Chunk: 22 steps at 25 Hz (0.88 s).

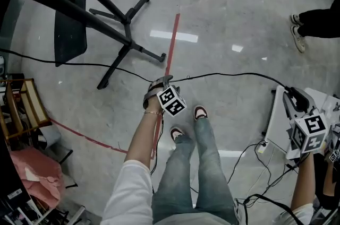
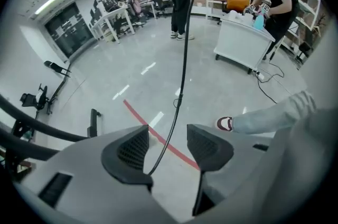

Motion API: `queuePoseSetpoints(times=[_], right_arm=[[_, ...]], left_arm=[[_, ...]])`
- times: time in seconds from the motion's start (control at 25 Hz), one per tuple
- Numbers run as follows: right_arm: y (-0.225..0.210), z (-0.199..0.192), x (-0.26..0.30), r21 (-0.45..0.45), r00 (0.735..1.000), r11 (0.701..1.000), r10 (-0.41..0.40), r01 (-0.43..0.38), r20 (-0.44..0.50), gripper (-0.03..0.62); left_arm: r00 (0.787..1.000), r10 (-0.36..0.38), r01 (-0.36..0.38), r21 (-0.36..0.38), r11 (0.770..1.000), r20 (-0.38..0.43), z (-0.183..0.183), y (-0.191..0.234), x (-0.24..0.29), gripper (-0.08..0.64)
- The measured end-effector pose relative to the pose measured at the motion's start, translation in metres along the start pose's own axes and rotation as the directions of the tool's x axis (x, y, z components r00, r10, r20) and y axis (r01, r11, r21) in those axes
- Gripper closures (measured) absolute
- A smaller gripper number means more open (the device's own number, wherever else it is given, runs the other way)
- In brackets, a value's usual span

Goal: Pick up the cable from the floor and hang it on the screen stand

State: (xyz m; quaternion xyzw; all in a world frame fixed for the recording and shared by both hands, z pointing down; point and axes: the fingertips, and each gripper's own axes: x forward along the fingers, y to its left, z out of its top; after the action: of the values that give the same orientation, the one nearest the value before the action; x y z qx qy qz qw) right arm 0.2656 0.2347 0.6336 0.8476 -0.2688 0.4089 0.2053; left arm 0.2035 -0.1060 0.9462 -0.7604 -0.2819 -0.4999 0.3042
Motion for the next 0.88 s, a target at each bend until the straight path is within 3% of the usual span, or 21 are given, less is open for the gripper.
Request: queuePoseSetpoints(times=[0.16, 0.32, 0.52, 0.72, 0.88], right_arm=[[-0.005, -0.006, -0.014, 0.000, 1.000, 1.000, -0.011, 0.011, 0.012, 0.468], [-0.014, -0.010, -0.023, 0.013, 0.999, 0.999, -0.032, 0.032, 0.018, 0.468], [-0.024, -0.019, -0.031, 0.047, 0.999, 0.998, -0.050, 0.049, 0.016, 0.468], [-0.028, -0.024, -0.037, 0.055, 0.999, 0.997, -0.051, 0.050, 0.009, 0.468], [-0.031, -0.027, -0.036, 0.061, 0.998, 0.997, -0.055, 0.055, 0.004, 0.468]], left_arm=[[0.999, -0.039, 0.040, 0.059, 0.997, -0.020, 0.002, -0.016, 0.020, 0.334], [0.997, -0.060, 0.062, 0.046, 0.997, -0.052, -0.007, -0.021, 0.039, 0.344], [0.999, 0.002, -0.002, 0.015, 1.000, -0.035, -0.013, -0.015, 0.047, 0.458], [0.997, -0.015, 0.020, 0.064, 0.998, -0.075, -0.020, -0.019, 0.055, 0.460], [0.998, 0.007, -0.003, 0.065, 0.998, -0.065, -0.020, -0.017, 0.052, 0.514]])
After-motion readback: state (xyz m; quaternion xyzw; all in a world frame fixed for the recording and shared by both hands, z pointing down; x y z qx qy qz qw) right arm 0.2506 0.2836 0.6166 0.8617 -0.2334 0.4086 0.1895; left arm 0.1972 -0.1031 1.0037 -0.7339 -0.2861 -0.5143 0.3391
